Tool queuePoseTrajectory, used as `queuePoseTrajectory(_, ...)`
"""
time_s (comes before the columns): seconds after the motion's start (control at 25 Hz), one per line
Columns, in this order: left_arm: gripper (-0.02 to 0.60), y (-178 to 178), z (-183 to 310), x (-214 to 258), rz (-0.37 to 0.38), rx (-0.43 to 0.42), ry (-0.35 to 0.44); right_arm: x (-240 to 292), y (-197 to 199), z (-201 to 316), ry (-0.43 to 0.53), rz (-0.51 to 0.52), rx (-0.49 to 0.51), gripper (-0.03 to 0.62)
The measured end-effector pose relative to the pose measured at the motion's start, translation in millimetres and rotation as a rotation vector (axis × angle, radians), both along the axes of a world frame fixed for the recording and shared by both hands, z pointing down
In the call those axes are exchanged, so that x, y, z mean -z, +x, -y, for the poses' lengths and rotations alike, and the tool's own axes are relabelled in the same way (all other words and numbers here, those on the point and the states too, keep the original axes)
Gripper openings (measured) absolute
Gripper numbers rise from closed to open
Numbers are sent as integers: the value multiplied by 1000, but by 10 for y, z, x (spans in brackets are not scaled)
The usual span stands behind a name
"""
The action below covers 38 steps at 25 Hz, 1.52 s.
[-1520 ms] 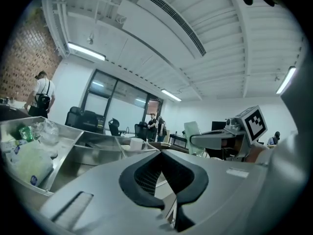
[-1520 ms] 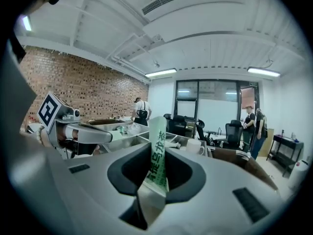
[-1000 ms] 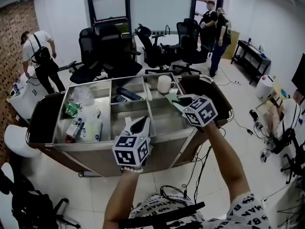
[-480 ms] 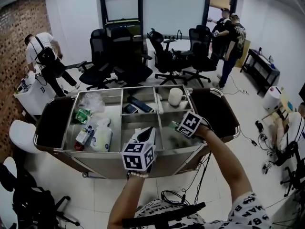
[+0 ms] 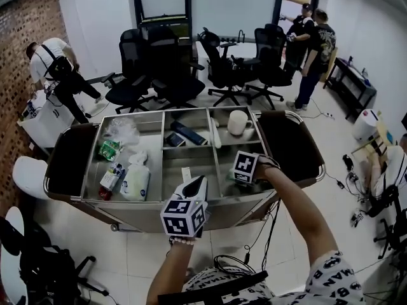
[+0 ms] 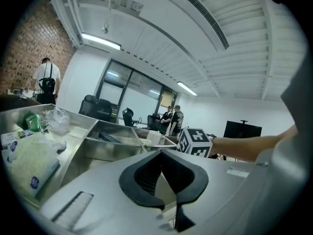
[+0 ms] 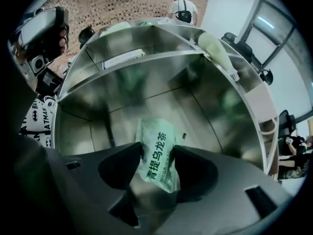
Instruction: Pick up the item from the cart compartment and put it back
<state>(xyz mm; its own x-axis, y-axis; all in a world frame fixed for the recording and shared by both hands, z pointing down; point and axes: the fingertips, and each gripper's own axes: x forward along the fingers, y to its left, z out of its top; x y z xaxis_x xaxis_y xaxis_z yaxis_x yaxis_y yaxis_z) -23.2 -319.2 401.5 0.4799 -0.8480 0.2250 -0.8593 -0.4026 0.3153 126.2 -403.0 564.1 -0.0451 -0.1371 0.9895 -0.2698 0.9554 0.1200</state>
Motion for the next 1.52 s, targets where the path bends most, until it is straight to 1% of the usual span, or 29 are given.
queuePoseTrajectory(0.04, 0, -14, -17, -11, -4, 3, 1, -4, 0, 8, 2, -7, 5, 235)
queuePoseTrajectory(0.12, 0, -42, -44, -26, -10, 8, 4, 5, -5, 24, 6, -16, 15, 275)
queuePoseTrajectory(0.24, 0, -69, -94, -18, -14, 10, 15, 80, -66, 11, 18, 22, 17, 275)
queuePoseTrajectory(0.28, 0, -75, -116, -7, -14, 8, 22, 147, -85, 22, 38, 42, 14, 276)
queuePoseTrajectory(0.4, 0, -94, -187, 20, -14, -1, 49, 476, -49, 138, 147, 81, 6, 275)
queuePoseTrajectory(0.52, 0, -92, -261, 15, -9, -17, 78, 870, 4, 103, 238, 171, -37, 275)
queuePoseTrajectory(0.64, 0, -121, -352, -28, -19, -26, 84, 1213, -31, -126, 310, 348, -105, 269)
queuePoseTrajectory(0.72, 0, -136, -439, -60, -32, -32, 82, 1388, -94, -373, 351, 494, -154, 160)
queuePoseTrajectory(0.76, 0, -135, -483, -69, -36, -36, 83, 1468, -113, -500, 375, 562, -185, 134)
queuePoseTrajectory(0.8, 0, -133, -524, -75, -37, -40, 86, 1540, -124, -618, 403, 622, -218, 4)
queuePoseTrajectory(0.88, 0, -143, -599, -84, -36, -45, 94, 1618, -130, -816, 461, 700, -286, 1)
queuePoseTrajectory(0.96, 0, -167, -673, -114, -39, -48, 95, 1594, -127, -981, 519, 741, -352, 0)
queuePoseTrajectory(1.12, 0, -215, -854, -241, -48, -52, 78, 1470, -190, -1334, 565, 868, -468, 0)
queuePoseTrajectory(1.16, 0, -230, -903, -267, -49, -55, 74, 1429, -205, -1411, 580, 883, -486, 0)
queuePoseTrajectory(1.28, 0, -267, -1031, -333, -39, -60, 69, 1273, -253, -1600, 624, 880, -510, 0)
queuePoseTrajectory(1.36, 0, -304, -1099, -388, -35, -49, 61, 1159, -334, -1732, 609, 904, -521, 0)
queuePoseTrajectory(1.52, 0, -349, -1263, -526, -24, -8, 37, 905, -514, -2037, 534, 963, -524, 0)
